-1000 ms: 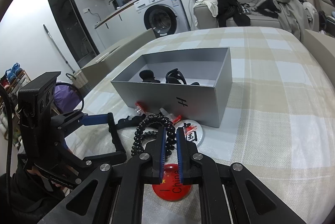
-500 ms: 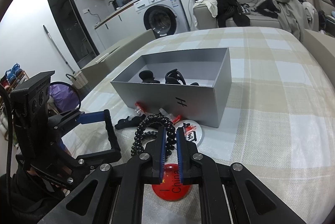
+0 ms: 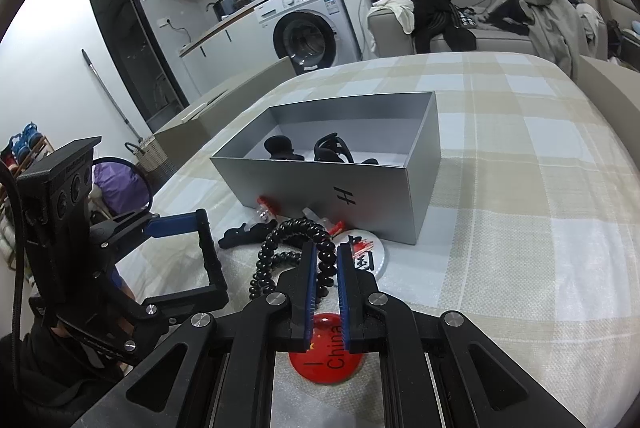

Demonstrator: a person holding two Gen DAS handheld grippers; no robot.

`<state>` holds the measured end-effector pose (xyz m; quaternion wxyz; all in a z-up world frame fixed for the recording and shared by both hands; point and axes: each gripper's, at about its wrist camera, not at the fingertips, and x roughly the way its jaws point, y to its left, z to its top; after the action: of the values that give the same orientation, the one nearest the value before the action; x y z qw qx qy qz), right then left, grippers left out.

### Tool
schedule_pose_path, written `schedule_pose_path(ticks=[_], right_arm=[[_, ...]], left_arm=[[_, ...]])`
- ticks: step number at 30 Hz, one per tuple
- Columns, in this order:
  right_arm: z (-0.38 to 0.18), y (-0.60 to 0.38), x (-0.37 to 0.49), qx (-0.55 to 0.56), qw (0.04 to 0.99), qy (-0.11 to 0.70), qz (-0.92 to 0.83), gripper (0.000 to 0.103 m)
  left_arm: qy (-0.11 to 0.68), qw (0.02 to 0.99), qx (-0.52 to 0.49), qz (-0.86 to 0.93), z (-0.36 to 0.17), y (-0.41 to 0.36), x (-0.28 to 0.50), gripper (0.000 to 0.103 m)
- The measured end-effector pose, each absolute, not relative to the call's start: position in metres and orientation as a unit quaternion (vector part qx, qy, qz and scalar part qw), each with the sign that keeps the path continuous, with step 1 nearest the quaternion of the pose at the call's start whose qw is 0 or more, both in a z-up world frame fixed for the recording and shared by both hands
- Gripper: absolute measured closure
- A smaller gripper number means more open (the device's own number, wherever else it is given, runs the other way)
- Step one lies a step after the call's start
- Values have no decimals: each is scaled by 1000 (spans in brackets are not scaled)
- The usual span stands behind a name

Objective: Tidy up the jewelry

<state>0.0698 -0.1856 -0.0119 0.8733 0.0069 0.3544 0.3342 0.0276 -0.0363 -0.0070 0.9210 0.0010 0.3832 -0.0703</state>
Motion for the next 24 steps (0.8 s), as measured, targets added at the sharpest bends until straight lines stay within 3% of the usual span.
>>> schedule_pose_path(ticks=[18,24], right_arm=[[-4,-189,68,19,881,340,328,94],[24,-192,57,26,898,289,331,94]], left_arm=[[352,934,-3,-57,1,-33,21,9],[313,948,-27,-48,24,-27,17,9]])
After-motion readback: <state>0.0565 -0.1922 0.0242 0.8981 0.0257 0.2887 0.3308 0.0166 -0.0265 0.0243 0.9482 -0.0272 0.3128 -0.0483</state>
